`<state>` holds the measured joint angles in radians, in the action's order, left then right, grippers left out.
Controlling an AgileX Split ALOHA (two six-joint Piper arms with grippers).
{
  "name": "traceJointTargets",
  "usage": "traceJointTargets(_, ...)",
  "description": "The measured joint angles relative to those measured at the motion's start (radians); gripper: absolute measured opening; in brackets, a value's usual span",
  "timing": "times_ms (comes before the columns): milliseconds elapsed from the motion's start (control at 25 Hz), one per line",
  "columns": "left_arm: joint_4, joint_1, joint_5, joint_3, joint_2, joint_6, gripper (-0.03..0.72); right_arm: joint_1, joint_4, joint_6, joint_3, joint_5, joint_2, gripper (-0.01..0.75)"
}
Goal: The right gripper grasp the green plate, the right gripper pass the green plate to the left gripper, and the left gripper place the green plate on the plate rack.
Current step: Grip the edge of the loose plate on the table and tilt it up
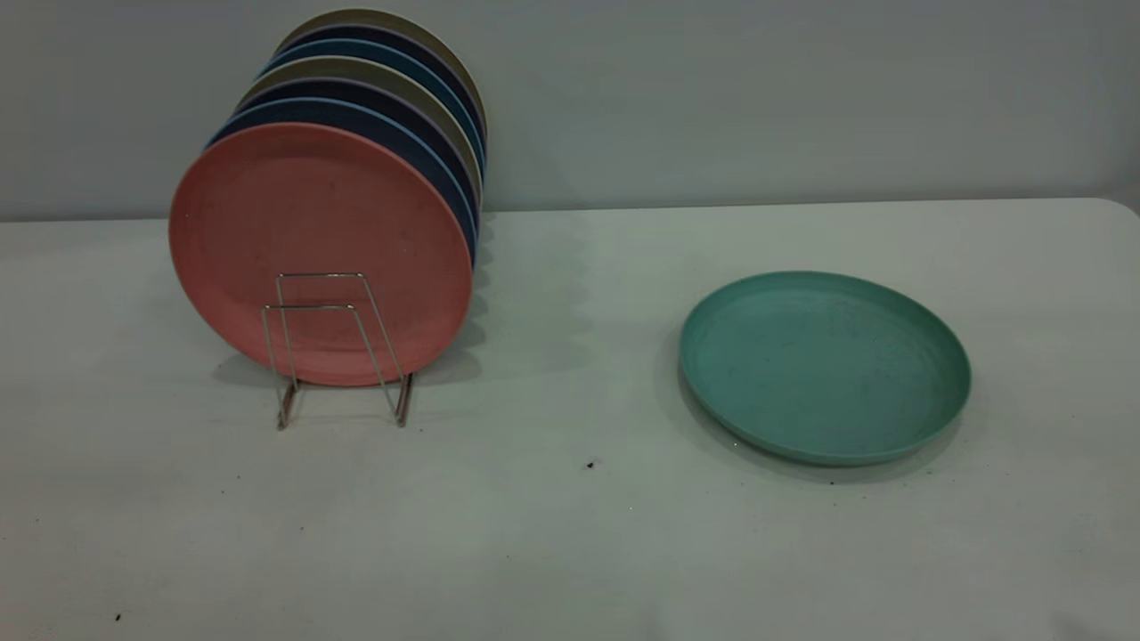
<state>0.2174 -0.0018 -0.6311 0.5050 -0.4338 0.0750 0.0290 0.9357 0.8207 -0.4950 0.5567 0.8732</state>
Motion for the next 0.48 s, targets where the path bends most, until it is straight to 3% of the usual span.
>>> traceJointTargets(240,0.133,0.000,0.065,0.000,-0.163,0.110,0.514,0.003,0.398,0.384,-0.030,-0.090,0.384,0.421)
traceJointTargets(480,0.173,0.000,0.070,0.000,-0.237,0.163,0.515,0.117,0.484,0.480,-0.176,0.010,0.741,0.425)
